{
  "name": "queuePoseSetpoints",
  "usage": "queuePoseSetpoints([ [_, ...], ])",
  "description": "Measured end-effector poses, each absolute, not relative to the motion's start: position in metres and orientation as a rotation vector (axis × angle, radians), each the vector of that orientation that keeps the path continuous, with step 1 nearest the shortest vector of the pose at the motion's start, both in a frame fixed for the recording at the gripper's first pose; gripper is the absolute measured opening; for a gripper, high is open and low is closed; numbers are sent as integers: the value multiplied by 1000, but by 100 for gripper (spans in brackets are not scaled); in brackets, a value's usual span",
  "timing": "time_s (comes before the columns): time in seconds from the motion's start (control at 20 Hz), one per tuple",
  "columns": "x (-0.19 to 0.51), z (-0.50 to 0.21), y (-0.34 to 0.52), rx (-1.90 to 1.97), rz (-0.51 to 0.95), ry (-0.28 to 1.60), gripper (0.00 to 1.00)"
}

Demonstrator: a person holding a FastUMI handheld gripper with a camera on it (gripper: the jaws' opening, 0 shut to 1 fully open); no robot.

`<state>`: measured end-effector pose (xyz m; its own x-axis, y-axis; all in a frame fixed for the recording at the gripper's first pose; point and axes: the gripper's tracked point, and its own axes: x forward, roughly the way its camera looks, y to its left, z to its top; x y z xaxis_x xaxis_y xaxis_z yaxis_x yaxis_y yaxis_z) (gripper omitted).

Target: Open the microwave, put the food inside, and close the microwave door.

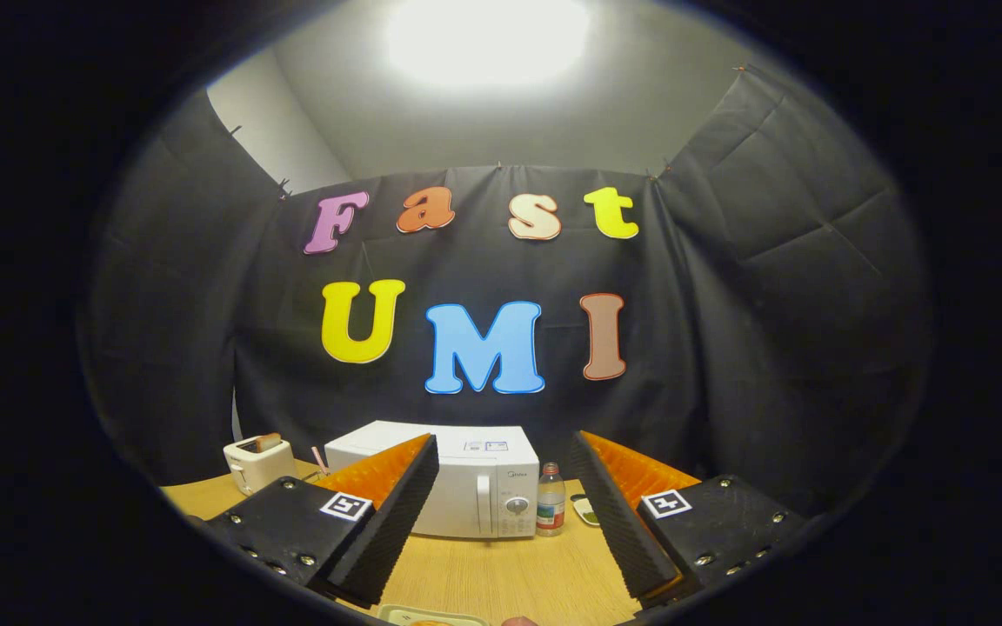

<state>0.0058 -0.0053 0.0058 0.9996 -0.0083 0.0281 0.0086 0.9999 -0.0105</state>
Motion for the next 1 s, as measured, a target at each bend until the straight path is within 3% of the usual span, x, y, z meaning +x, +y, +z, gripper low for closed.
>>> queuePoseSetpoints([
  [0.6,26,-8,0,3,33,-15,97],
  [1.0,76,-29,8,24,98,5,97],
])
